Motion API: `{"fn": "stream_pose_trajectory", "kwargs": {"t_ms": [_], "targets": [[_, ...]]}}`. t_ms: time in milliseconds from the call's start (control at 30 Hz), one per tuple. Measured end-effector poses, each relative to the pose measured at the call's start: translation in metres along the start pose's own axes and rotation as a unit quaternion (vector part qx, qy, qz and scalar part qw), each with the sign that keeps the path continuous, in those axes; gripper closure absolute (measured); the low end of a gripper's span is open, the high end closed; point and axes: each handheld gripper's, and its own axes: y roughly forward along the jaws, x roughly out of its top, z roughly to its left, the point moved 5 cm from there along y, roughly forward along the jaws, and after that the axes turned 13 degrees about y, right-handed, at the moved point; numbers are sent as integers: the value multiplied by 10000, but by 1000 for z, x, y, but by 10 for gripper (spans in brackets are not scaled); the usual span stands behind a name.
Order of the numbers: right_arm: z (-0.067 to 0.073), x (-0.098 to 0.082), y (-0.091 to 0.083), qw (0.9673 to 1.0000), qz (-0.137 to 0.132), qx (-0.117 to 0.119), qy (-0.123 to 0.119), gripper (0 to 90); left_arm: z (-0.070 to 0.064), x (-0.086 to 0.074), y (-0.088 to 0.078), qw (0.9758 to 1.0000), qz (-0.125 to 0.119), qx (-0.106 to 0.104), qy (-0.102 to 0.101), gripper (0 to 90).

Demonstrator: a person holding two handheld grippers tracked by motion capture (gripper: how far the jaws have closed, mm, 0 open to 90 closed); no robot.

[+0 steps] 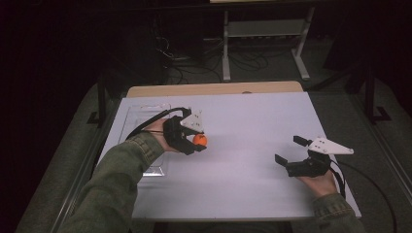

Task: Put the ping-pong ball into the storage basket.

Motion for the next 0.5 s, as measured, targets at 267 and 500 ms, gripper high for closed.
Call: {"fn": "stream_pose_trajectory", "kwargs": {"t_ms": [267, 500], "targets": [[0, -1, 1, 10000, 22, -10, 2, 0, 4, -12, -9, 9997, 153, 122, -127, 500], [0, -1, 1, 10000, 22, -14, 2, 0, 7, -18, -16, 9995, 201, 167, -189, 500]]}}
